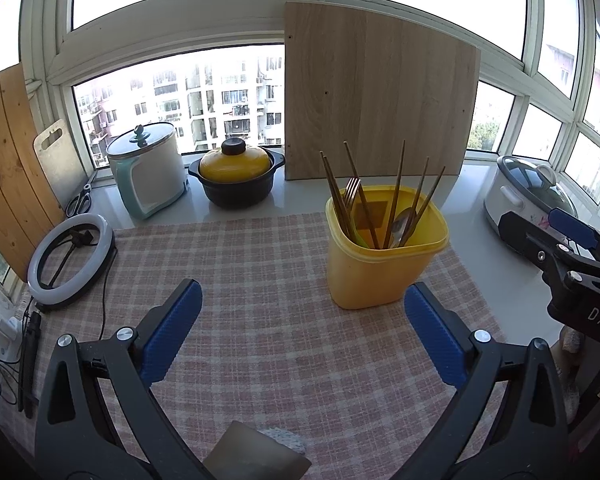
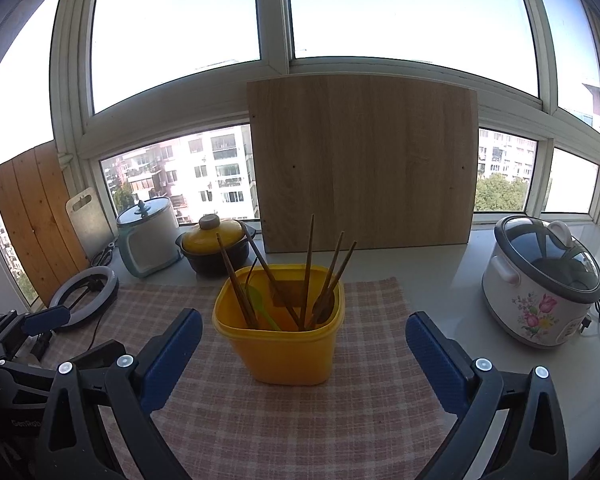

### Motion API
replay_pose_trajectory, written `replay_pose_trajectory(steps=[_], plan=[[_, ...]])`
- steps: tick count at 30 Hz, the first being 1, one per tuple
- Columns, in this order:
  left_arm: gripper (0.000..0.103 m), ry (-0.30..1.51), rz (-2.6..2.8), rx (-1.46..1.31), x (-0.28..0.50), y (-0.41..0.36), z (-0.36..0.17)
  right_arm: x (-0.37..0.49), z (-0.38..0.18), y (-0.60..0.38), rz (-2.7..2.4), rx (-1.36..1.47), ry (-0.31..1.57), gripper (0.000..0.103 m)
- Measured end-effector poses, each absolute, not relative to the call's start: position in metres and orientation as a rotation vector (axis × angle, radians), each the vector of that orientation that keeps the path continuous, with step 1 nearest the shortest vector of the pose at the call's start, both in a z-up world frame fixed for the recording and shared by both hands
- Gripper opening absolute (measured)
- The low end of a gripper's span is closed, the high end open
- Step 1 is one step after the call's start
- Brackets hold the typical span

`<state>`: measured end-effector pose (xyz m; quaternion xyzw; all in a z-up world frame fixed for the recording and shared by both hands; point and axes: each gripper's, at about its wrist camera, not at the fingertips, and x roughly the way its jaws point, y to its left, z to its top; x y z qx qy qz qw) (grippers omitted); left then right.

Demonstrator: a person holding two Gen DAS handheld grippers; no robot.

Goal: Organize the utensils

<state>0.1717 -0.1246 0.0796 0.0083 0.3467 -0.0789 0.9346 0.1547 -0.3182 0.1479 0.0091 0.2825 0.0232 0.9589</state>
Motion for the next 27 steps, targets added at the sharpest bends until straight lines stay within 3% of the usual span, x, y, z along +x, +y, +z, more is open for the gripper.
replay_pose_trajectory(steps=[27], plan=[[0.103,0.713,-0.131,0.016,0.17,-0.1202,0.0805,0.1547,0.1479,-0.3179,0.037,0.01,0.572,0.103]])
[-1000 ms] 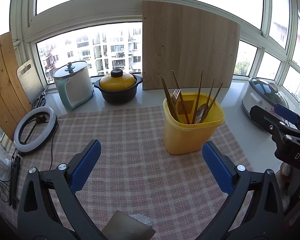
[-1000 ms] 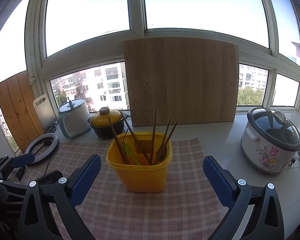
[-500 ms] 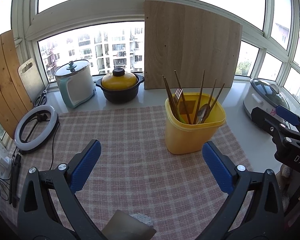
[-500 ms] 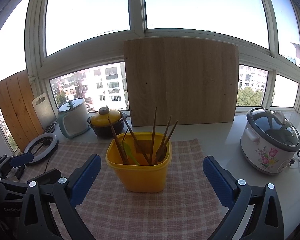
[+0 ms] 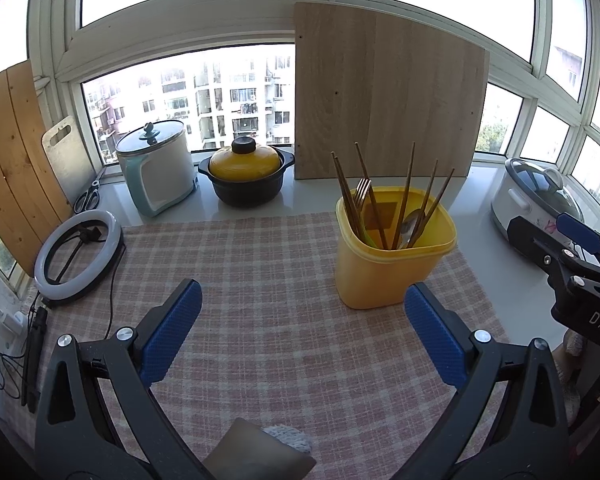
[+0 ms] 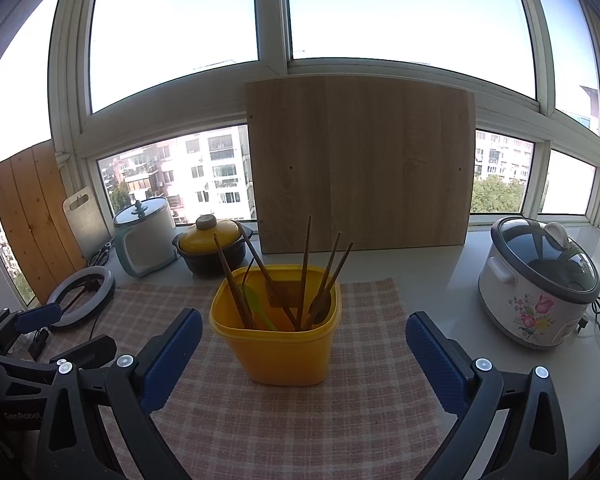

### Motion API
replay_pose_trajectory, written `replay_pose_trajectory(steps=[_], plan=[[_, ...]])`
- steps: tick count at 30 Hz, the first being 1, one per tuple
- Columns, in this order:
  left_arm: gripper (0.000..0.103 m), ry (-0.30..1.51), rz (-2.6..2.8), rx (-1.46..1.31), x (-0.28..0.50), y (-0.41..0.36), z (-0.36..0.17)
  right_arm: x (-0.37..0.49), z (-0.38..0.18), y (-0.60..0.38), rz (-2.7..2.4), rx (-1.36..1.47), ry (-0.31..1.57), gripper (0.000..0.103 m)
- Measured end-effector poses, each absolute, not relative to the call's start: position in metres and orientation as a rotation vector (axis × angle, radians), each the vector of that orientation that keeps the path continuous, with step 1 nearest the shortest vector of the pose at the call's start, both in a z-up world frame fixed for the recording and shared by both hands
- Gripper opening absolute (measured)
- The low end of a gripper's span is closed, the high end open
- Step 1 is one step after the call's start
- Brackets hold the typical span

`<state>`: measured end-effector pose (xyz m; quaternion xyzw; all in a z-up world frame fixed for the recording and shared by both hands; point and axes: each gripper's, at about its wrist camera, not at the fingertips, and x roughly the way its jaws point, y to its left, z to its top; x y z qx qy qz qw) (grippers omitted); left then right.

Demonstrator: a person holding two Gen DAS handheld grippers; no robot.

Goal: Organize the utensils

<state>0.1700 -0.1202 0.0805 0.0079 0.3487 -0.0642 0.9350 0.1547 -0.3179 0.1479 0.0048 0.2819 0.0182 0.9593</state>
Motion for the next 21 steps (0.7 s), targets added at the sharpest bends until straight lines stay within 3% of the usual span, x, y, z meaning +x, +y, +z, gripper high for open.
replay_pose_trajectory(steps=[21], plan=[[0.103,0.719,-0.095,0.024,0.1689,-0.1177,0.0787,0.1521,0.1472,-0.3149,0.036,0.003,0.578,0.103]])
